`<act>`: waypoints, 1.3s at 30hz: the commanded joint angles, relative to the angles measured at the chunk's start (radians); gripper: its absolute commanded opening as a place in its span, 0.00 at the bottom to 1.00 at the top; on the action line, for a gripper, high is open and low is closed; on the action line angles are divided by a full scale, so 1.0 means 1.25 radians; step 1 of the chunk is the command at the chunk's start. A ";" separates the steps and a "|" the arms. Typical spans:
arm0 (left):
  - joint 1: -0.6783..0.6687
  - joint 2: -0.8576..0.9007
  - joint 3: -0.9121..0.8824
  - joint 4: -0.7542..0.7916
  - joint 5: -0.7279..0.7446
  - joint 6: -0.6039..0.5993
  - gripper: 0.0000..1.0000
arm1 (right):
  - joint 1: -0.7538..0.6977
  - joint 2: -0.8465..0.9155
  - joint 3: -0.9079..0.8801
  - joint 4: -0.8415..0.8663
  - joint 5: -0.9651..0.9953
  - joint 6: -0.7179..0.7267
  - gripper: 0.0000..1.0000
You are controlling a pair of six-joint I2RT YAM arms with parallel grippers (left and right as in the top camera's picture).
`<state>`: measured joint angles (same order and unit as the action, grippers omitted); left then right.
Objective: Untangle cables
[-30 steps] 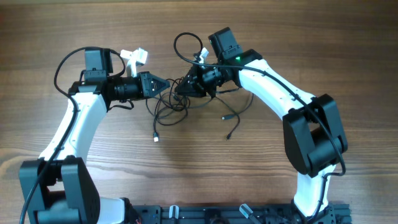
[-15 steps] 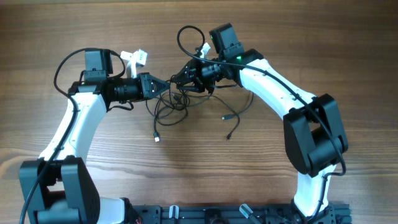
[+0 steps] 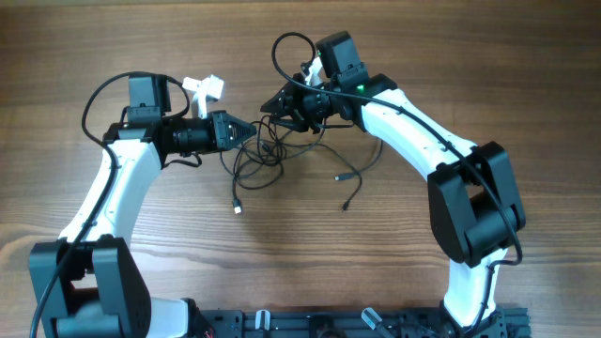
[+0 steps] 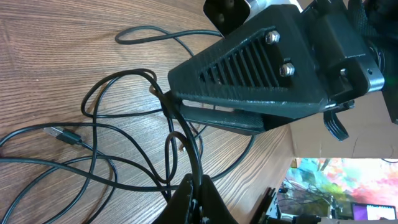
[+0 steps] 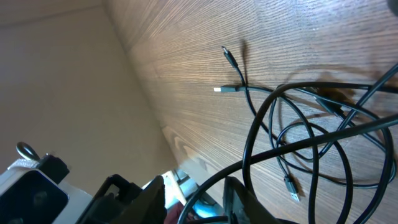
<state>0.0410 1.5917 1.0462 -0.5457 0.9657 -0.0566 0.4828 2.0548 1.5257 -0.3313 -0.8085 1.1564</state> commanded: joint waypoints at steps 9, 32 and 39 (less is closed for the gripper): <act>0.000 0.007 -0.001 -0.001 0.001 0.022 0.04 | 0.048 -0.016 -0.011 -0.018 0.078 0.026 0.27; 0.000 0.007 -0.001 -0.044 -0.188 -0.051 0.04 | 0.045 -0.410 -0.011 0.220 -0.022 -0.680 0.05; 0.000 0.007 -0.001 -0.046 -0.193 -0.051 0.04 | 0.045 -0.445 -0.011 0.412 -0.022 -0.810 0.04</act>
<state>0.0410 1.5917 1.0466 -0.5991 0.7719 -0.1108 0.5407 1.5639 1.4940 0.0990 -0.8120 0.2588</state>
